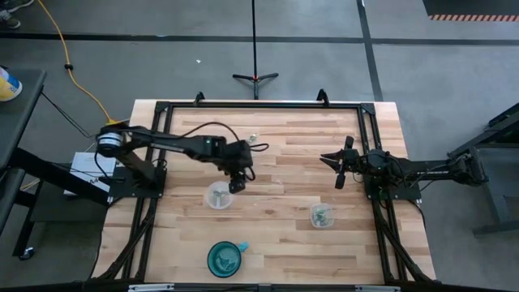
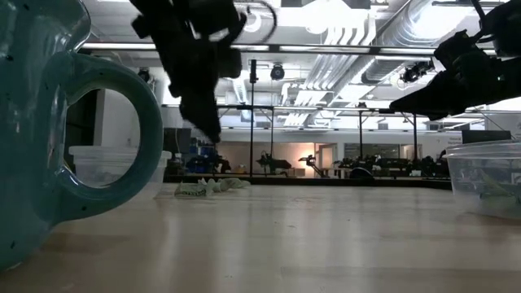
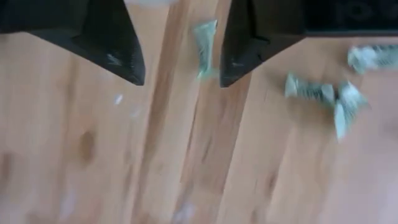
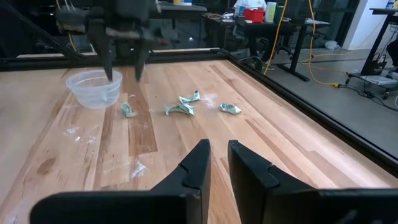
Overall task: Sort candy
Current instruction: Put the green candy into the circle transparent bin
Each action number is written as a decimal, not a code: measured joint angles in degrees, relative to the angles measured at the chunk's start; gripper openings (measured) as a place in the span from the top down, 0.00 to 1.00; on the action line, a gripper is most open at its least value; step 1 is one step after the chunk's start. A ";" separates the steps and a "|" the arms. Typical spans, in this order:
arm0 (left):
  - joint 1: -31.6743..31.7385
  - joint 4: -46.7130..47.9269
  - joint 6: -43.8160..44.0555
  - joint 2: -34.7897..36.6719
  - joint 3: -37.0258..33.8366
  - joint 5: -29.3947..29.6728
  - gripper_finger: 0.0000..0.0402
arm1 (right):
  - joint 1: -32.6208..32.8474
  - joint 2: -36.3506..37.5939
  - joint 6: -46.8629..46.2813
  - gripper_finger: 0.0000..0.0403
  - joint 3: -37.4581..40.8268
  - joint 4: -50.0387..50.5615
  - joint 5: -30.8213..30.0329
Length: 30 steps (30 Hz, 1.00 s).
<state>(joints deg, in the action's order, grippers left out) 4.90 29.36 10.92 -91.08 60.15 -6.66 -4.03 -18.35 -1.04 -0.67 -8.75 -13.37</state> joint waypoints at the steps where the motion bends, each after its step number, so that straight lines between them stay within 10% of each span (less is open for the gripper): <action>1: 0.65 0.52 0.04 -1.08 -0.04 -0.71 0.37 | 0.02 0.02 0.00 0.88 -0.02 0.15 -0.02; 16: 1.42 1.73 -0.26 -12.27 0.23 1.58 0.34 | 0.02 -0.02 0.00 0.88 -0.02 1.22 -0.17; 30: 1.58 2.73 -7.43 -12.97 0.83 -0.58 0.86 | 0.02 -0.02 0.00 0.90 -0.02 1.23 -0.17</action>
<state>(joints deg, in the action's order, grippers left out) 6.48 32.09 3.49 -104.05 60.98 -7.24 -4.01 -18.37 -1.04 -0.69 -7.52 -13.54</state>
